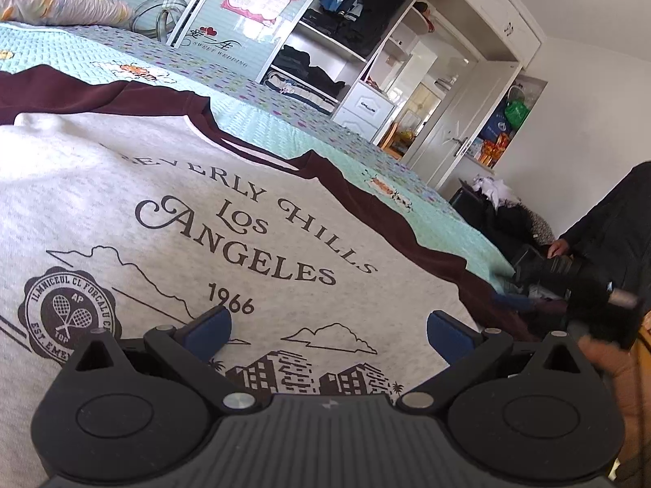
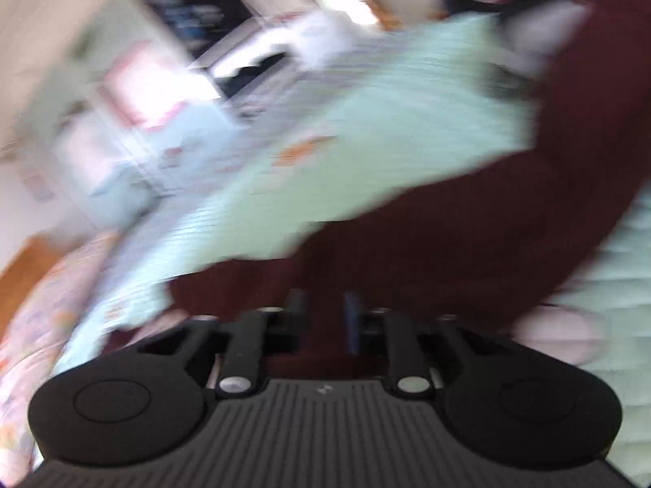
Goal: Fold clothes
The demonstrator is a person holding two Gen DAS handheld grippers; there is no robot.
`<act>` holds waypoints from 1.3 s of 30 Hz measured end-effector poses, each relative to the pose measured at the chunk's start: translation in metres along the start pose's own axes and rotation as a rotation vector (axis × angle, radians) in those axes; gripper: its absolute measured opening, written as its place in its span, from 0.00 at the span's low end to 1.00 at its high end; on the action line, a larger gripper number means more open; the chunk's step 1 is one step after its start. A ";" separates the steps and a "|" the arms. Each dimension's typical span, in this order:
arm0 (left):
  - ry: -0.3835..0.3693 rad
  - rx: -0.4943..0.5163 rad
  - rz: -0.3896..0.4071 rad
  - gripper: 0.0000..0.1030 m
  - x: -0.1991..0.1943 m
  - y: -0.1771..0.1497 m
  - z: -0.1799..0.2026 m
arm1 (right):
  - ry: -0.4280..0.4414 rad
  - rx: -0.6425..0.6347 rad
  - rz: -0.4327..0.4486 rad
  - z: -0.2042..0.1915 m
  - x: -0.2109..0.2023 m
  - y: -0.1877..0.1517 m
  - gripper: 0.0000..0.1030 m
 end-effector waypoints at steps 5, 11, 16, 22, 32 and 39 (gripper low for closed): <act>0.063 0.067 -0.034 0.99 0.002 0.000 0.011 | -0.006 0.068 -0.131 0.010 0.033 0.002 0.29; 0.183 0.210 -0.114 0.99 -0.008 0.001 0.026 | -0.108 0.074 -0.077 0.022 -0.001 -0.002 0.31; 0.336 0.230 -0.126 0.99 -0.034 0.015 0.009 | -0.023 -0.067 -0.009 -0.006 -0.001 -0.009 0.52; 0.505 0.230 -0.074 0.99 -0.076 0.044 -0.032 | 0.226 -0.209 -0.072 -0.089 -0.024 -0.050 0.60; 0.517 0.205 -0.044 0.99 -0.114 0.050 -0.083 | 0.212 -0.117 -0.147 -0.058 -0.027 -0.105 0.51; 0.501 0.181 -0.056 1.00 -0.104 0.050 -0.086 | 0.141 -0.262 -0.157 -0.064 -0.056 -0.114 0.52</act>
Point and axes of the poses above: each gripper's, at about its wrist camera, not at the fingertips, and x roughly the way its jaws point, z to its right, y to its top, the point moved 3 cm from there along x, roughly the way its jaws point, and after that the axes turned 9 degrees about -x, right-handed, at the moved point
